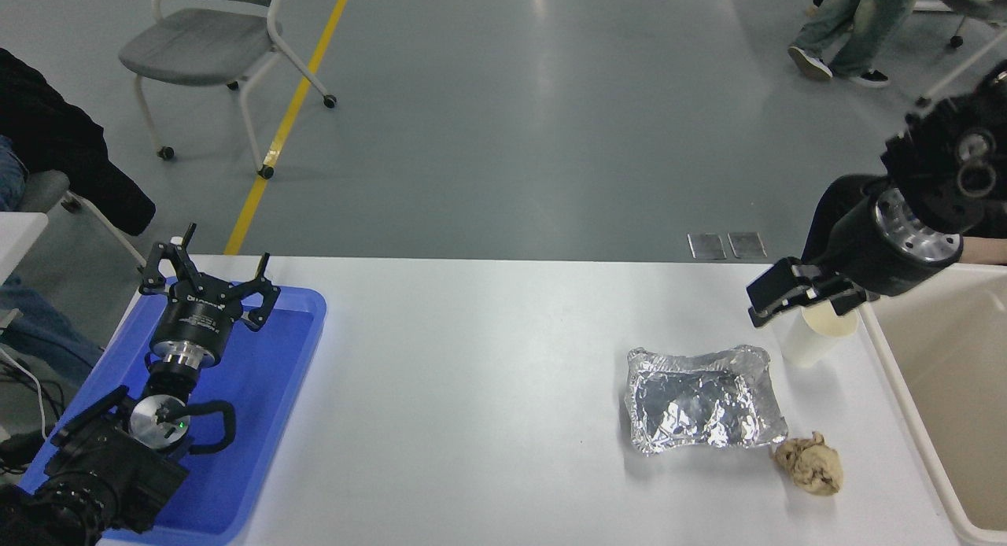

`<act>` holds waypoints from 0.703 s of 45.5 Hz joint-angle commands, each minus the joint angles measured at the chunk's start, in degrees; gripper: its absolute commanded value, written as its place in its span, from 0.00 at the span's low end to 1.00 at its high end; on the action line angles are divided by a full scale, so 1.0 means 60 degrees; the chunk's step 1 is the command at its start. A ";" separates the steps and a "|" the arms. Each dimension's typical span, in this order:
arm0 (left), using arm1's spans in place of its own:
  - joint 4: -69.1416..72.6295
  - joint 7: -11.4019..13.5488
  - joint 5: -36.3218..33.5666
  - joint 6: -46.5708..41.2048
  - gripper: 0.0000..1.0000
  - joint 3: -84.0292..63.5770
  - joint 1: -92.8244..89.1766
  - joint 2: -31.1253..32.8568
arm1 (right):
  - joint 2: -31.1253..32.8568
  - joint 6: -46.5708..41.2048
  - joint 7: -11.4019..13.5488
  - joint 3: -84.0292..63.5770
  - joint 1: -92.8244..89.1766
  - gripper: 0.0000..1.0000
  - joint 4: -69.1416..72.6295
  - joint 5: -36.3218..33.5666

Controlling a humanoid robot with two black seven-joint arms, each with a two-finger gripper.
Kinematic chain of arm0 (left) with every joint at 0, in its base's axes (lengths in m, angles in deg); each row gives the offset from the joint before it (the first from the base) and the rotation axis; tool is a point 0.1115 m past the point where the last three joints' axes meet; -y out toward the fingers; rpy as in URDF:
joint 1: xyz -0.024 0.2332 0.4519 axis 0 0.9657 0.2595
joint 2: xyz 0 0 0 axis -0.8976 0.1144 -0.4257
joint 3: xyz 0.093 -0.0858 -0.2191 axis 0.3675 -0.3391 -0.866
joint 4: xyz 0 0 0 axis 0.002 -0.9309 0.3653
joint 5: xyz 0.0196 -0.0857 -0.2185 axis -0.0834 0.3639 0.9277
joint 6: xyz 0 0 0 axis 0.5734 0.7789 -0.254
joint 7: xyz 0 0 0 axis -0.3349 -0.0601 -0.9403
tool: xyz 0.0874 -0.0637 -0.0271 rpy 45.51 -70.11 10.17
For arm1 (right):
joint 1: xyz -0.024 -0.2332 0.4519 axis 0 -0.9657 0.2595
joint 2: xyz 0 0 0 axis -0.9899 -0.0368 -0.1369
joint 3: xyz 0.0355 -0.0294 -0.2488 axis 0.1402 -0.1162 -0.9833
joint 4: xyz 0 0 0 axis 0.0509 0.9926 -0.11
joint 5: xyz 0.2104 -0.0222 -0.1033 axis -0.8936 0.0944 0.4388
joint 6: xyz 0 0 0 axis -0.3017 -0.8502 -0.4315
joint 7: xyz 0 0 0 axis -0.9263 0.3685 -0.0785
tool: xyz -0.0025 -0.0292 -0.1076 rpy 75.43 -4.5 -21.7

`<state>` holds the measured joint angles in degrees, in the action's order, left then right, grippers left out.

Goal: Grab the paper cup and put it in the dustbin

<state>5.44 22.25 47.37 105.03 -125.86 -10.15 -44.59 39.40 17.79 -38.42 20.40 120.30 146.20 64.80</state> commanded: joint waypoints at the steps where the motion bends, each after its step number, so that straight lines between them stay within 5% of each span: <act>1: 0.0000 0.0001 0.0001 0.0000 1.00 0.0000 0.0000 0.0000 | -0.0788 -0.0561 0.0068 -0.1229 0.1648 1.00 0.1098 -0.1401; 19: 0.0000 0.0001 0.0001 0.0000 1.00 0.0000 0.0000 0.0000 | -0.1433 -0.1103 0.0112 -0.1230 0.2220 1.00 0.1275 -0.2575; 32: 0.0000 0.0001 0.0001 0.0000 1.00 -0.0014 0.0000 -0.0014 | -0.0921 -0.0489 0.0097 -0.1274 0.1036 1.00 -0.0334 -0.1185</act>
<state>5.44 22.26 47.37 105.03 -125.86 -10.15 -44.63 32.17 12.20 -37.81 12.96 131.51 151.38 52.28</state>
